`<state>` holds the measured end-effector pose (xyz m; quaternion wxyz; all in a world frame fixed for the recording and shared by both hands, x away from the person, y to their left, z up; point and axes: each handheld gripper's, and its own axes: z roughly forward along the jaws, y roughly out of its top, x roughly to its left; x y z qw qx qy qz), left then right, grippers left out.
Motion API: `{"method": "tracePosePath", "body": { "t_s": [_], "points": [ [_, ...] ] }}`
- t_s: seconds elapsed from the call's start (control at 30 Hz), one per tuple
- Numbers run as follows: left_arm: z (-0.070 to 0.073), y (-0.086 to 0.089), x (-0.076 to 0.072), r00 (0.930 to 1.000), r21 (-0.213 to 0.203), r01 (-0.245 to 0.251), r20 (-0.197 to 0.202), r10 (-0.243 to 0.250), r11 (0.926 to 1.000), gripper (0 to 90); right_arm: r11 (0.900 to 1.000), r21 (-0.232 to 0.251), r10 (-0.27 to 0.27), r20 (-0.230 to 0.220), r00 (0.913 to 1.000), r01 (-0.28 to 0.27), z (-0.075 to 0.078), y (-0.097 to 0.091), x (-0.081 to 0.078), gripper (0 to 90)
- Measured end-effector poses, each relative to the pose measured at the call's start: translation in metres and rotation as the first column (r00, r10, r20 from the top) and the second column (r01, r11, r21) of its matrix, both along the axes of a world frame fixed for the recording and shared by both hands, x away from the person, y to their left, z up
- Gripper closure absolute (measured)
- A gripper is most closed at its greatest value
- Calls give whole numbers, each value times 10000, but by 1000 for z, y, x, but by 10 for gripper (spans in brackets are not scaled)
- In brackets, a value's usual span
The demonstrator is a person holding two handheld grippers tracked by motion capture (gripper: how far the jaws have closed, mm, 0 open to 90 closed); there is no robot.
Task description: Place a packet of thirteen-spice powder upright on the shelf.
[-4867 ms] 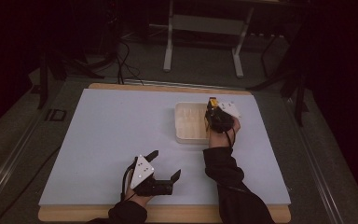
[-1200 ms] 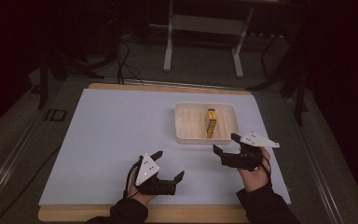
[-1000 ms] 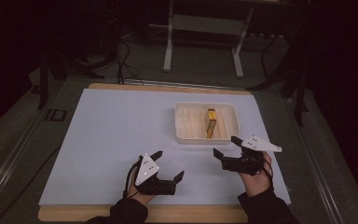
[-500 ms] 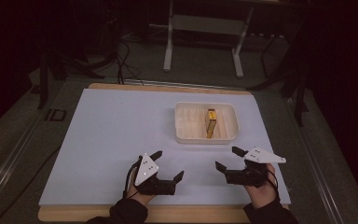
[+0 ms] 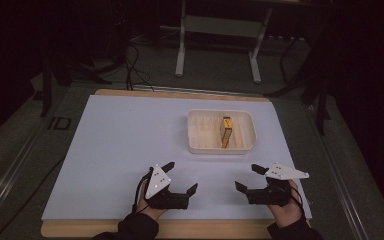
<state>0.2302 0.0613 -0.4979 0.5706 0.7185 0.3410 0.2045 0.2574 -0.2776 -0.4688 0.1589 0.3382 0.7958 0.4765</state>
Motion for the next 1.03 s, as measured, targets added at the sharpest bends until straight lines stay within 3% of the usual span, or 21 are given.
{"method": "tracePosePath", "body": {
  "t_s": [0.4,1.03],
  "points": [
    [-1,-2,-1,9999,82,97,115,-98,9999,32,9996,-196,188,-311,9993,-194,-8,-15,-2,122],
    [-5,-3,-2,9997,149,239,-2,-239,9996,32,9968,-647,434,-532,9976,-468,-24,-9,7,125]
  ]
}}
